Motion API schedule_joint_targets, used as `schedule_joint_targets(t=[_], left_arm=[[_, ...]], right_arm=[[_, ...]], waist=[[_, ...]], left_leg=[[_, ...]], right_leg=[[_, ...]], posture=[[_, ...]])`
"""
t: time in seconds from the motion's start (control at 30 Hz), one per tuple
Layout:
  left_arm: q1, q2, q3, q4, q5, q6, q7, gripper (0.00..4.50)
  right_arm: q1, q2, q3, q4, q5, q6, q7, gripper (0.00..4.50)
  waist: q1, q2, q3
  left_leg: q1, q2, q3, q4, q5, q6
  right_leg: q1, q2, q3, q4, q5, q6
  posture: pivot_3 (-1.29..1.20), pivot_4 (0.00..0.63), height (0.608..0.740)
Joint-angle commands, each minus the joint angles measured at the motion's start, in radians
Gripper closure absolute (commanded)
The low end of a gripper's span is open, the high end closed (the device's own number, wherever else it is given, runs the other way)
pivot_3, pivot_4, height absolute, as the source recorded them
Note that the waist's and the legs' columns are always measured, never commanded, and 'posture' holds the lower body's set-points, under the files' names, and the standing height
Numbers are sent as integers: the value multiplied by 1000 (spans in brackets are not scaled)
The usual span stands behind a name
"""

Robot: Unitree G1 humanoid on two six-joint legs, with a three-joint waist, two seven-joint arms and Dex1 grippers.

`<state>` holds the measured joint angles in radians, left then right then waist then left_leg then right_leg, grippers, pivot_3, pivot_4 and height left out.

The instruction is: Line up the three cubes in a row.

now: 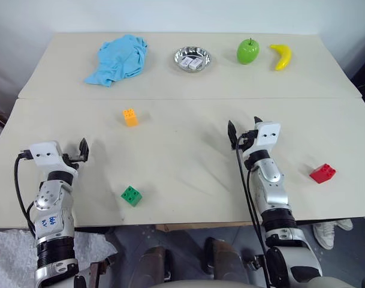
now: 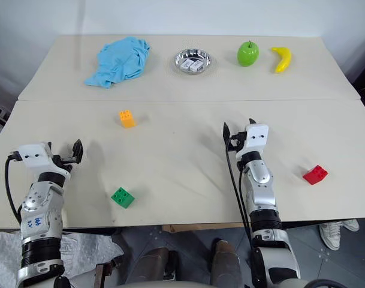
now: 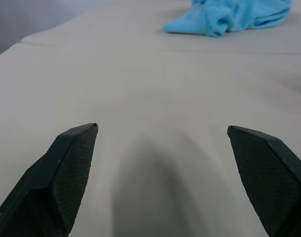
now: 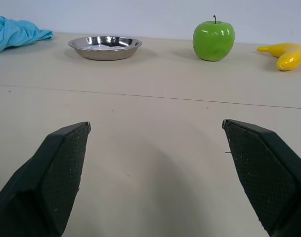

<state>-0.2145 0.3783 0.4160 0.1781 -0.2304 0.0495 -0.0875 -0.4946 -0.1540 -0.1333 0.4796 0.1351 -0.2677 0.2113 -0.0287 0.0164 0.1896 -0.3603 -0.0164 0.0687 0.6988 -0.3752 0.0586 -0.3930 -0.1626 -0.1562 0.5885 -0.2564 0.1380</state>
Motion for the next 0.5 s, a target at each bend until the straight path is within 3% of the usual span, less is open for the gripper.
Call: schedule_joint_targets(t=[0.03,0.17,0.27,0.4,0.5], left_arm=[[-1,13,25,-7,-24,-46,-32,37],[13,23,32,-39,-80,-48,-109,37],[37,98,15,-149,-171,-14,-300,37],[45,216,-62,-256,-285,2,-620,37],[7,320,-175,-234,-287,40,-848,37]], right_arm=[[-8,4,0,-22,14,-25,21,0],[13,7,16,-84,38,-13,68,0],[121,-39,46,-393,193,126,219,0],[277,-181,36,-759,297,324,281,0],[433,-329,-84,-986,398,441,315,0]], waist=[[0,0,0],[1,0,0],[2,0,0],[12,0,0],[32,2,0]], left_leg=[[0,0,0,0,0,0],[0,0,0,0,0,0],[-1,1,-1,0,0,0],[-8,-1,-6,1,0,0],[-7,-2,-5,1,0,0]], right_leg=[[0,0,0,0,0,0],[0,0,0,0,0,0],[-1,0,0,-1,0,0],[-4,0,0,-1,0,0],[-2,-1,0,-4,0,0]], posture=[[0,150,740],[0,150,740],[0,150,740],[0,150,740],[0,150,740]])
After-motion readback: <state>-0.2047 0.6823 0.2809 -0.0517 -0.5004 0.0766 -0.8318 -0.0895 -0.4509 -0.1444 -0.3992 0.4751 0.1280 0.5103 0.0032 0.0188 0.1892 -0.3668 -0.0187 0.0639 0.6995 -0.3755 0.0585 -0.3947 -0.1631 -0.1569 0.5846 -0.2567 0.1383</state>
